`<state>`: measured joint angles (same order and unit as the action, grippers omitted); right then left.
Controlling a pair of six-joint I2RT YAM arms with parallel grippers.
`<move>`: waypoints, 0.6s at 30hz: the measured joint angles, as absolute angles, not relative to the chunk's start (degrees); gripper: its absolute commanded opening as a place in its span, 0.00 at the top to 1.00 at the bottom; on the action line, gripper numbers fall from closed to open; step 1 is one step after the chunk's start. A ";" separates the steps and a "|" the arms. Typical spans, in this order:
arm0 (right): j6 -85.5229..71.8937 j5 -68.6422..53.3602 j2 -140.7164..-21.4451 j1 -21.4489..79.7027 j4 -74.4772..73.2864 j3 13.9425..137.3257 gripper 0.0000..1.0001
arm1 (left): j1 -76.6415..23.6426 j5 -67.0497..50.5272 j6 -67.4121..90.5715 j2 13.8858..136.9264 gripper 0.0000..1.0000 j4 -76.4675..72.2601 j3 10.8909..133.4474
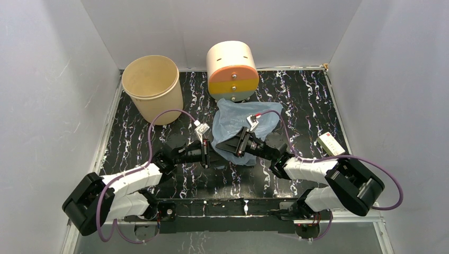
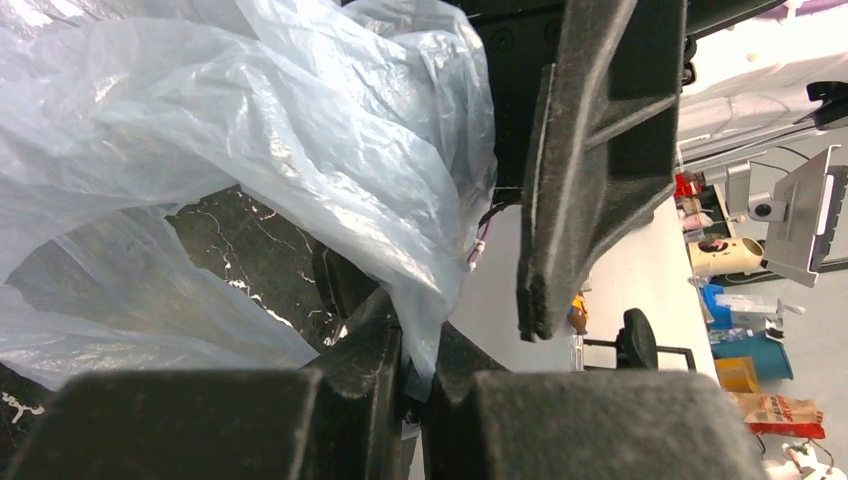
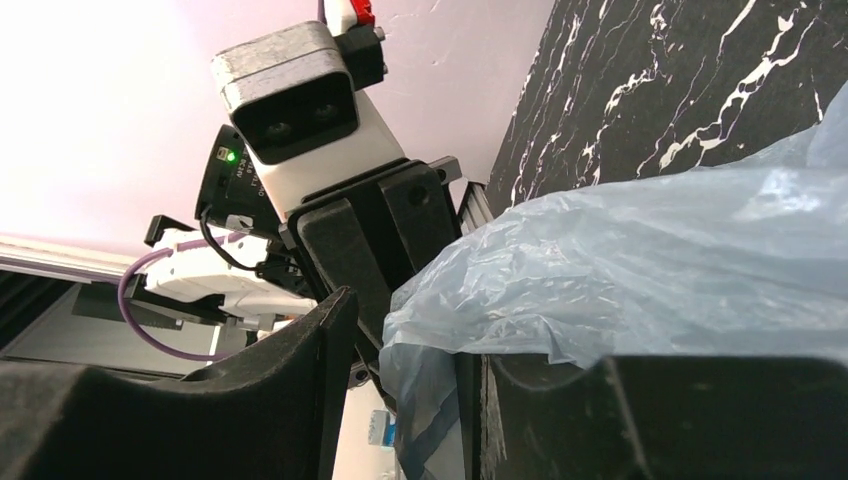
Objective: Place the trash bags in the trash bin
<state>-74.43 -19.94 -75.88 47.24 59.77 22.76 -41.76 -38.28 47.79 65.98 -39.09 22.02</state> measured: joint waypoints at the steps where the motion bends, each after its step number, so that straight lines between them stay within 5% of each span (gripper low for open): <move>1: -74.41 -20.10 -75.88 47.24 59.33 22.83 0.51 | -41.76 -37.91 47.81 65.67 0.93 -39.18 21.87; 5: -74.11 -20.29 -75.55 47.24 57.36 23.09 0.79 | -41.76 -36.40 48.01 63.92 0.90 -39.46 21.28; 10: -74.26 -20.27 -74.28 47.24 56.51 23.07 0.97 | -41.76 -35.73 48.14 63.66 0.76 -39.99 21.26; 13: -74.13 -19.81 -73.12 46.96 55.42 23.07 1.00 | -41.76 -35.79 48.21 63.66 0.65 -40.14 21.19; 18: -74.17 -18.44 -69.91 44.31 52.12 23.09 1.00 | -41.76 -37.50 47.51 63.18 0.61 -40.40 19.70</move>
<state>-74.17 -18.44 -69.91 44.31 52.12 23.09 -41.76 -37.50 47.51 63.18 -40.40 19.70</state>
